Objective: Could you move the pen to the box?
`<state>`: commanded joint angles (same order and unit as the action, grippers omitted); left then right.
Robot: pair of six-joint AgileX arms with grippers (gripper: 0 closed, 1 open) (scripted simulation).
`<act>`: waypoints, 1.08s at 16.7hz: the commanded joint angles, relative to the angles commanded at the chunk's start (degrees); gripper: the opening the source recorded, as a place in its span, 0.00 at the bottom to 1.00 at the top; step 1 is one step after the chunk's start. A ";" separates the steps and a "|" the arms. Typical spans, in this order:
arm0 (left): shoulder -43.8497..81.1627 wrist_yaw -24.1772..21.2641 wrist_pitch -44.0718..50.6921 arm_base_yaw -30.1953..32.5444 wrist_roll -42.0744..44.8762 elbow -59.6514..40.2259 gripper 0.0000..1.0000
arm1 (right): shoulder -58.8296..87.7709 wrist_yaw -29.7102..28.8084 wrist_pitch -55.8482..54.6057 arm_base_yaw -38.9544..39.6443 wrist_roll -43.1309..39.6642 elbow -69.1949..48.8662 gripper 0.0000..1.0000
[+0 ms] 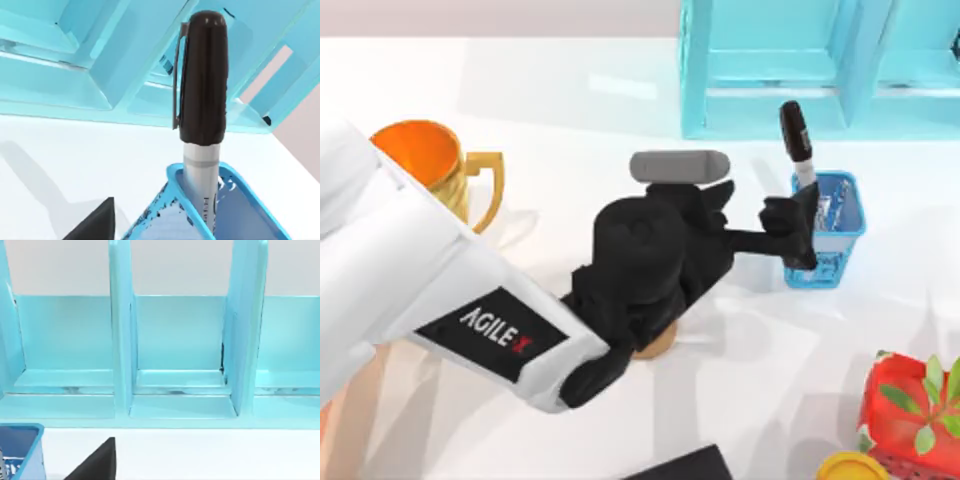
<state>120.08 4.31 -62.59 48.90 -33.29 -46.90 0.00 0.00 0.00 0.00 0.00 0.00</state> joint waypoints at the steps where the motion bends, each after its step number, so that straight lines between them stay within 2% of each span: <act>1: 0.11 0.01 0.03 0.05 -0.07 0.05 1.00 | 0.00 0.00 0.00 0.00 0.00 0.00 1.00; 9: -1.16 -0.38 1.92 -0.53 0.22 -2.43 1.00 | 0.00 0.00 0.00 0.00 0.00 0.00 1.00; 18: 5.95 -0.35 9.59 -0.22 -0.09 -15.32 1.00 | 0.00 0.00 0.00 0.00 0.00 0.00 1.00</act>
<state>126.03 3.97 -53.01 48.67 -33.39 -62.22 0.00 0.00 0.00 0.00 0.00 0.00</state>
